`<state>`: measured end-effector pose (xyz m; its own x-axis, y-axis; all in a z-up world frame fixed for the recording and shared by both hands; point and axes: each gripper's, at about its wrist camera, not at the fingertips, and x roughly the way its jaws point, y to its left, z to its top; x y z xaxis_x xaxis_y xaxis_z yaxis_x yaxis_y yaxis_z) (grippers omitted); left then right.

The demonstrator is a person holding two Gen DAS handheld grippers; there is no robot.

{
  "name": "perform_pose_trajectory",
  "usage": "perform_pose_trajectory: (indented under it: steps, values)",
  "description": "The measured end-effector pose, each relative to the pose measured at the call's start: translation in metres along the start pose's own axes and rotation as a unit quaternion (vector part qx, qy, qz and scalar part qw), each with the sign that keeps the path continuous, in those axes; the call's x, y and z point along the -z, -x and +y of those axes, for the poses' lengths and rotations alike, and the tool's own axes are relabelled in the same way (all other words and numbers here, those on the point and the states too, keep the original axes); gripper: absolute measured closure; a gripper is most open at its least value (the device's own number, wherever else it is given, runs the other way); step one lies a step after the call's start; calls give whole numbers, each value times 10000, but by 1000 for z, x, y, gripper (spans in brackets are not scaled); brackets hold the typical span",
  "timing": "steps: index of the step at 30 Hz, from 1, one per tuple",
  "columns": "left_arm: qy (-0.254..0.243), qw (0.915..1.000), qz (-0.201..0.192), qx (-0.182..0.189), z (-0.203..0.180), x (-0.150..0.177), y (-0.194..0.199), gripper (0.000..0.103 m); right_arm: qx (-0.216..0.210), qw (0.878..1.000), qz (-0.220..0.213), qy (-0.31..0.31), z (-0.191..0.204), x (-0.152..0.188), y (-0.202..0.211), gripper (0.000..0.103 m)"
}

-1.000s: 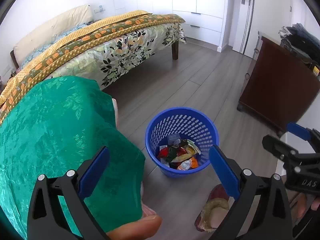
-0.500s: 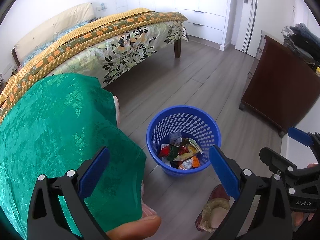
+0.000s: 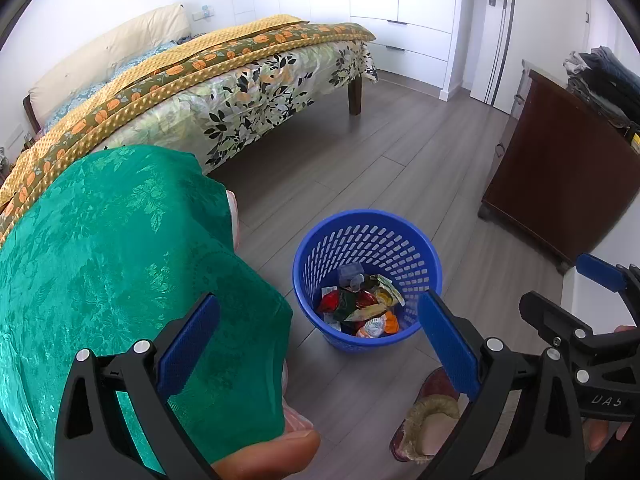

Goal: Collect trash

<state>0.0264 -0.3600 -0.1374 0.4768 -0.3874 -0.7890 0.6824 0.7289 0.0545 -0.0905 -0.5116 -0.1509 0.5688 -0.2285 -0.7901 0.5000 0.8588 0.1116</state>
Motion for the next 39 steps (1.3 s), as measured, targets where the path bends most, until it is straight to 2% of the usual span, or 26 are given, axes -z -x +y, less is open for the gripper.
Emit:
perform_pose_trajectory:
  steps: [34,39]
  values:
    - [-6,10000,21,-32,-2,2,-2,5,84,9999,20,73,5,2,-1,5]
    - [114,9999,-22,-58,1,2,-2,5,104,9999,30,67,5,2,-2,5]
